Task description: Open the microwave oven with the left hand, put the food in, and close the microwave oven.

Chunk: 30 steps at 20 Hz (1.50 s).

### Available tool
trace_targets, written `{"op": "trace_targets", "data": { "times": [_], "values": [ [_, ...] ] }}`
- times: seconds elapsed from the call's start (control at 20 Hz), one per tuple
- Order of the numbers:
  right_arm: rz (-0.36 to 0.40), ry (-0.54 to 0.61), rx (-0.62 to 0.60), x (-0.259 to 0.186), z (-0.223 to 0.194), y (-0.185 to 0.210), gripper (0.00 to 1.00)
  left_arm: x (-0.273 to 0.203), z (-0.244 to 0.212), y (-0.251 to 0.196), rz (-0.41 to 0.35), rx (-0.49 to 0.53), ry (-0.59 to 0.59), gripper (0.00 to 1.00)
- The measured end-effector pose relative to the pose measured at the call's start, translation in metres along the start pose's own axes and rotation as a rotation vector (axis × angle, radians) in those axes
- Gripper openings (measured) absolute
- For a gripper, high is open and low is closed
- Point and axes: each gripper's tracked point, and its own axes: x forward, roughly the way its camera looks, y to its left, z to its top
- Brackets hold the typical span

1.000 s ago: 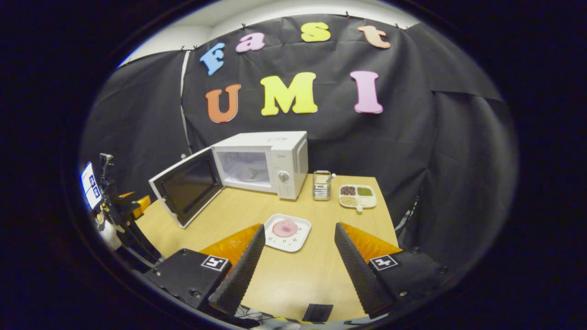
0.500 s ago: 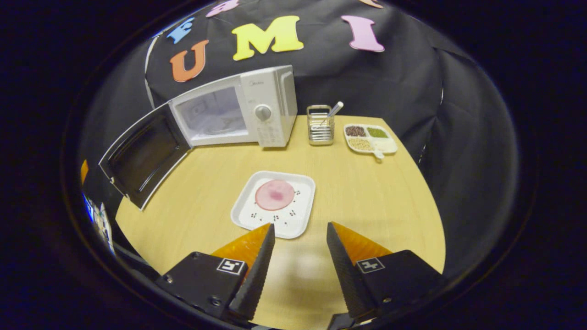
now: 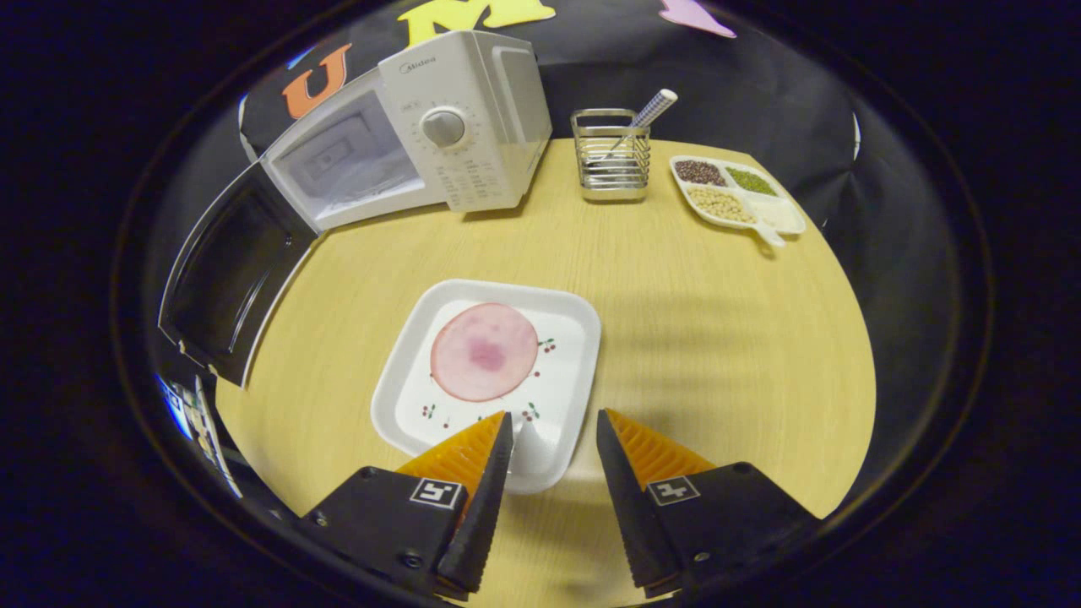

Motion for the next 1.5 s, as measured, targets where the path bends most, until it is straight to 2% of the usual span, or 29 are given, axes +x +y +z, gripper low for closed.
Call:
{"op": "trace_targets", "data": {
  "times": [0.05,0.1,0.15,0.2,0.25,0.3,0.35,0.4,0.45,0.5,0.65,0.7,1.0,1.5],
  "values": [
    [0.017,0.018,0.011,0.001,-0.004,0.004,0.65,0.003,0.001,0.001,0.006,-0.002,0.0,0.95],
    [0.017,0.013,0.014,0.001,0.0,0.006,0.53,0.005,0.002,0.001,0.013,-0.004,-0.001,0.95],
    [0.02,0.029,0.014,0.002,-0.004,0.005,0.64,0.007,0.002,0.002,0.018,-0.007,0.0,0.95],
    [0.017,0.027,0.016,0.002,-0.003,0.004,0.5,0.009,0.002,0.003,0.022,-0.01,0.002,0.95],
    [0.016,0.04,0.021,0.002,-0.005,0.004,0.6,0.011,0.001,0.003,0.027,-0.013,0.003,0.95],
    [0.007,0.058,0.021,0.004,-0.007,0.002,0.56,0.012,0.001,0.005,0.03,-0.014,0.006,0.95],
    [-0.008,0.061,0.016,0.003,-0.006,-0.001,0.41,0.013,-0.001,0.005,0.035,-0.011,0.01,0.95],
    [-0.024,0.068,0.013,0.003,-0.006,-0.004,0.4,0.015,-0.003,0.007,0.039,-0.007,0.012,0.95],
    [-0.042,0.074,0.012,0.003,-0.007,-0.007,0.2,0.016,-0.006,0.007,0.039,-0.006,0.019,0.95],
    [-0.052,0.081,0.015,0.006,-0.006,-0.007,0.29,0.016,-0.007,0.007,0.039,-0.006,0.021,0.95],
    [-0.081,0.115,0.051,0.004,-0.007,-0.011,0.17,0.02,-0.009,0.007,0.035,-0.009,0.018,0.95],
    [-0.076,0.128,0.086,0.006,-0.008,-0.01,0.06,0.021,-0.01,0.007,0.034,-0.012,0.017,0.95],
    [-0.09,0.158,0.098,0.003,-0.008,-0.007,0.04,0.024,-0.015,0.012,0.042,-0.032,0.02,0.95],
    [0.12,-0.02,0.286,-0.006,0.002,0.028,0.03,0.014,-0.019,0.018,0.057,0.028,0.055,0.95]
  ]
}}
